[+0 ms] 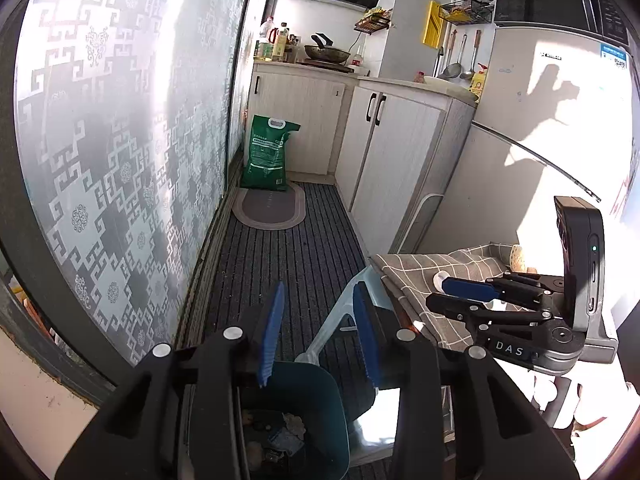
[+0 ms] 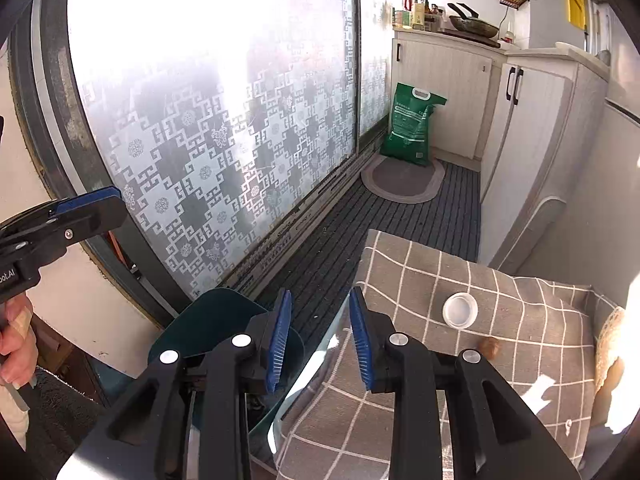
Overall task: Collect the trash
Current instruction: 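Move both grippers back over the cloth toward the small lid and brown nut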
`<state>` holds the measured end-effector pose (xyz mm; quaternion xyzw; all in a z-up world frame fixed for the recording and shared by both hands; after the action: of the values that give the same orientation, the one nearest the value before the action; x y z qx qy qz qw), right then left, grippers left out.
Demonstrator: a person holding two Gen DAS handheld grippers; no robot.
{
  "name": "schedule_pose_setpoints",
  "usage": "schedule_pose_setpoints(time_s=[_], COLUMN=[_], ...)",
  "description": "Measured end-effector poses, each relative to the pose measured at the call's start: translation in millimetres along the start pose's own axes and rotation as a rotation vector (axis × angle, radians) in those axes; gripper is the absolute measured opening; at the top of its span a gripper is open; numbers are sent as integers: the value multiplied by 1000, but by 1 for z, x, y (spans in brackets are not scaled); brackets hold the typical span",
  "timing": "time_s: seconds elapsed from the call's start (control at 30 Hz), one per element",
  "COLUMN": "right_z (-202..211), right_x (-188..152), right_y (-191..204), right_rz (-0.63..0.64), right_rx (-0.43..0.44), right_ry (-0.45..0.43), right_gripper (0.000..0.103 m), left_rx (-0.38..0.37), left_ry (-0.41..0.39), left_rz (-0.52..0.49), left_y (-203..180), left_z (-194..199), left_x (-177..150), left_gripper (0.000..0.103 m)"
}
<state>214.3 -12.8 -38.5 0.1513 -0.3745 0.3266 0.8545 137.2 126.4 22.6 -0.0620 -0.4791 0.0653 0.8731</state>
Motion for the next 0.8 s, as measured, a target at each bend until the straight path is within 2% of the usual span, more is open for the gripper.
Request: schedule_pose_setpoints(time_s=[0.13,0.37,0.5,0.6,0.8], right_z=[4,-1,-4,-8,-22], right_x=[-8,-27,-34,-38,-45], right_y=[-28,-75,-96,-108,-123], right_rz=[-27,-106,-132,-140,-142], right_rx=[-56,-92,-132,-152,-167], right_ry=[2,35,51,66,108], right_gripper=[30,30,38,39,39], left_rx=[-22,-64,-86,-84,-110], left_ry=[12,60,110,126,146], left_rz=[-24,-101,-116,-151,-124], left_y=[-21,-59,-76,-89,-100], left_z=[-11,-36,-58,-74,-102], left_x=[2,1,-1,2,6], left_gripper=[42,46,46,48,49])
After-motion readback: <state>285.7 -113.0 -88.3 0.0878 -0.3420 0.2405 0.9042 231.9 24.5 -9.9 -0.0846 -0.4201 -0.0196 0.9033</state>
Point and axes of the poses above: each gripper's, at about its wrist camera, not at the fingertips, and z roughly against the way its jaws point, y to its left, x to its top, the point moved 6 cm from there along -z, roughly the way its jaws point, and after that the axes turned 1 degree about -y, right-handed, at the moved point
